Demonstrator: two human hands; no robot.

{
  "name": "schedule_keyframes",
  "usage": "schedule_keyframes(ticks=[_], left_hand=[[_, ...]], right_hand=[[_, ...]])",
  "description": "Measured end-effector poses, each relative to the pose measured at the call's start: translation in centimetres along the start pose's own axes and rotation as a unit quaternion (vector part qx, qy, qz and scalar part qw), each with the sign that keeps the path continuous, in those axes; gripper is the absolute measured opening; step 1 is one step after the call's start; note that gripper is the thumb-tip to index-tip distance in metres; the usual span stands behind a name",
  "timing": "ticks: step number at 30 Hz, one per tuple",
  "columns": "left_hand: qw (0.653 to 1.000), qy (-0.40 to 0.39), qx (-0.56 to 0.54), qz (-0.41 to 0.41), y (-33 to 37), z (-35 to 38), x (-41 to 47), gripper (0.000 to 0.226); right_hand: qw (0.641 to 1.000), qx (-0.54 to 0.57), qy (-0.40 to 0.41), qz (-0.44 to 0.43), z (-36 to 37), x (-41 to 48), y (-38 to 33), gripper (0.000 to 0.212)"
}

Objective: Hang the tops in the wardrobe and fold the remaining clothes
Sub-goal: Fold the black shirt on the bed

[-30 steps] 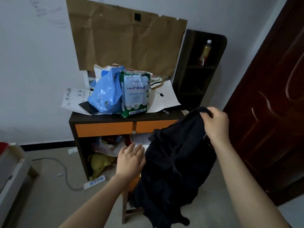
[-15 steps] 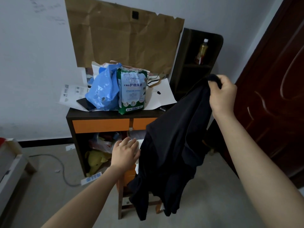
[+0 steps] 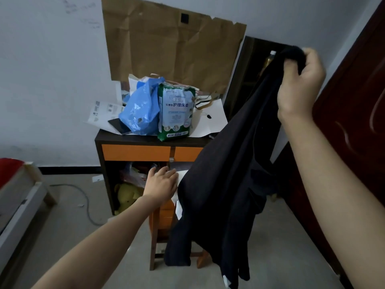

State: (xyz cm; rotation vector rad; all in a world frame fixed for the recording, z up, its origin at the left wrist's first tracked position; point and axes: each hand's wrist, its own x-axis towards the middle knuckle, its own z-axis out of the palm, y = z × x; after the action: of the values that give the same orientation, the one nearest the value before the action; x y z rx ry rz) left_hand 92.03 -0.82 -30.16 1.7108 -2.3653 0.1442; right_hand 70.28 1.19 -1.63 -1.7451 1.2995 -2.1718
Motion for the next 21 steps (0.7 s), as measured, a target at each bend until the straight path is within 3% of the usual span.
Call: schedule_keyframes(ticks=[4, 8, 10, 17, 21], left_hand=[[0.996, -0.042, -0.075, -0.017, -0.5, -0.9, 0.1, 0.043], [0.956, 0.094, -0.269, -0.069, -0.4, -2.4, -1.9, 0.045], [0.92, 0.116, -0.368, -0.07, -0.1, -3.4, -3.2, 0.065], [0.866, 0.028, -0.496, -0.054, 0.8, -3.8, -8.0, 0.099], [0.825, 0.019, -0.558, -0.085, -1.3, -5.1, -11.0, 0.099]], right_hand=[[0.999, 0.019, -0.039, -0.001, 1.0, 0.2, -1.3, 0.025], [0.995, 0.044, -0.092, 0.0, 2.5, -0.8, -1.4, 0.029], [0.992, 0.071, -0.103, -0.02, 3.5, -1.2, -2.0, 0.029], [0.969, 0.145, -0.183, -0.085, 8.8, -4.4, -8.1, 0.029], [0.956, 0.199, -0.19, -0.097, 12.1, -6.3, -13.1, 0.027]])
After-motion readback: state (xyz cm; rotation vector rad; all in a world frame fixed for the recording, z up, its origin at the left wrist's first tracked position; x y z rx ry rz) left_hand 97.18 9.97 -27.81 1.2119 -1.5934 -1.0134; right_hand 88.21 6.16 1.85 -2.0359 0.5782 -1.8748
